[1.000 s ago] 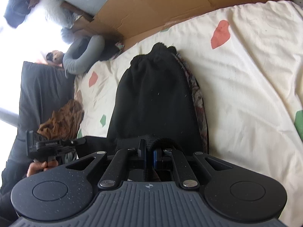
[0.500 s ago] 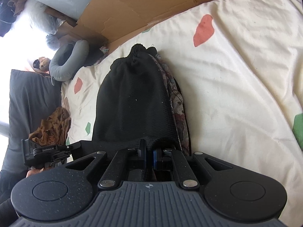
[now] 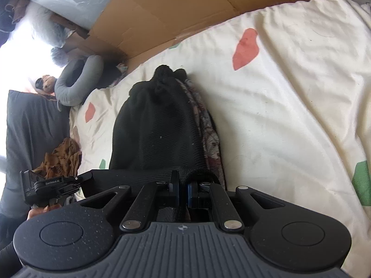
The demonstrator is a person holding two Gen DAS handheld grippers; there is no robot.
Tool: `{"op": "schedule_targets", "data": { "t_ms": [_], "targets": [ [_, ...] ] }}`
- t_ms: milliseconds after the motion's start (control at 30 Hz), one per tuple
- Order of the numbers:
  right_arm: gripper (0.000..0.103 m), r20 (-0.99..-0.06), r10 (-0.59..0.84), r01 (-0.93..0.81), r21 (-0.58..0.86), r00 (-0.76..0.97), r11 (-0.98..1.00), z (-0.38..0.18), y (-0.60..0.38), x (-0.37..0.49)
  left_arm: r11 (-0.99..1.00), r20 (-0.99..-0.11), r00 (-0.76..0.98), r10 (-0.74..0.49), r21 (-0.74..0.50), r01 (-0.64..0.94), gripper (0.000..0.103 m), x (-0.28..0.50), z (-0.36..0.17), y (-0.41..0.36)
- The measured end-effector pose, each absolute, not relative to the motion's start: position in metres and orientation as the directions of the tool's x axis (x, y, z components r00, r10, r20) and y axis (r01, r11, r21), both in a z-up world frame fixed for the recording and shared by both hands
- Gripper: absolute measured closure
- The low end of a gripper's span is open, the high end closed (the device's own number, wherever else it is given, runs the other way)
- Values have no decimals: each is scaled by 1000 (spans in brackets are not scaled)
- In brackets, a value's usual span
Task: Fold clothes
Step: 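Open both grippers and release the folded black shorts, then move both grippers to the patterned waistband and close them on it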
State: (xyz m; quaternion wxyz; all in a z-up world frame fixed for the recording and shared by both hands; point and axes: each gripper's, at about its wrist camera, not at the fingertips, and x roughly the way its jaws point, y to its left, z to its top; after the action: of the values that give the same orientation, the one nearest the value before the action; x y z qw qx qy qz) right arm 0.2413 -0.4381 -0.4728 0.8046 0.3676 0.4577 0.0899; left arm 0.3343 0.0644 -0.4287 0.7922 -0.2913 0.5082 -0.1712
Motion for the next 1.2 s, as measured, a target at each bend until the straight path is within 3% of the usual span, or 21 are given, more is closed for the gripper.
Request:
{"op": "schedule_targets", "data": {
  "t_ms": [133, 200, 233, 267, 300, 433, 600, 700, 900, 1033, 1100, 1167, 1200],
  "targets": [
    [96, -679, 475, 212, 671, 560, 710, -476, -440, 246, 786, -725, 411, -552, -618, -35, 95, 343, -435, 62],
    [93, -682, 478, 221, 673, 553, 706, -477, -440, 248, 783, -729, 407, -550, -620, -54, 85, 343, -434, 65],
    [83, -680, 482, 219, 677, 552, 703, -477, -440, 247, 778, -727, 409, -552, -625, -61, 69, 341, -433, 67],
    [62, -676, 486, 216, 680, 554, 700, -475, -440, 247, 776, -725, 413, -551, -627, -66, 55, 339, -432, 69],
    [57, -669, 489, 213, 686, 560, 696, -474, -441, 245, 774, -723, 416, -551, -630, -69, 51, 337, -431, 70],
    [45, -647, 508, 217, 714, 569, 666, -472, -444, 236, 755, -709, 407, -576, -653, -68, 48, 326, -429, 74],
    [44, -629, 533, 229, 741, 567, 631, -476, -446, 221, 748, -699, 398, -594, -662, -46, 48, 312, -428, 72],
    [38, -618, 550, 225, 754, 562, 617, -477, -441, 212, 741, -694, 399, -599, -670, -52, 48, 309, -432, 72],
    [38, -614, 573, 231, 765, 543, 601, -488, -430, 206, 752, -707, 388, -591, -658, -52, 51, 312, -442, 69],
    [49, -598, 586, 243, 783, 547, 573, -495, -430, 208, 762, -717, 377, -586, -646, -42, 55, 312, -446, 68],
    [58, -591, 590, 249, 791, 551, 560, -497, -431, 209, 763, -719, 373, -586, -645, -45, 62, 313, -449, 68],
    [77, -589, 592, 254, 793, 550, 553, -499, -431, 211, 762, -721, 368, -586, -645, -50, 89, 314, -452, 69],
    [81, -589, 592, 256, 794, 551, 551, -499, -432, 211, 759, -721, 364, -590, -648, -53, 90, 315, -453, 69]
  ]
}}
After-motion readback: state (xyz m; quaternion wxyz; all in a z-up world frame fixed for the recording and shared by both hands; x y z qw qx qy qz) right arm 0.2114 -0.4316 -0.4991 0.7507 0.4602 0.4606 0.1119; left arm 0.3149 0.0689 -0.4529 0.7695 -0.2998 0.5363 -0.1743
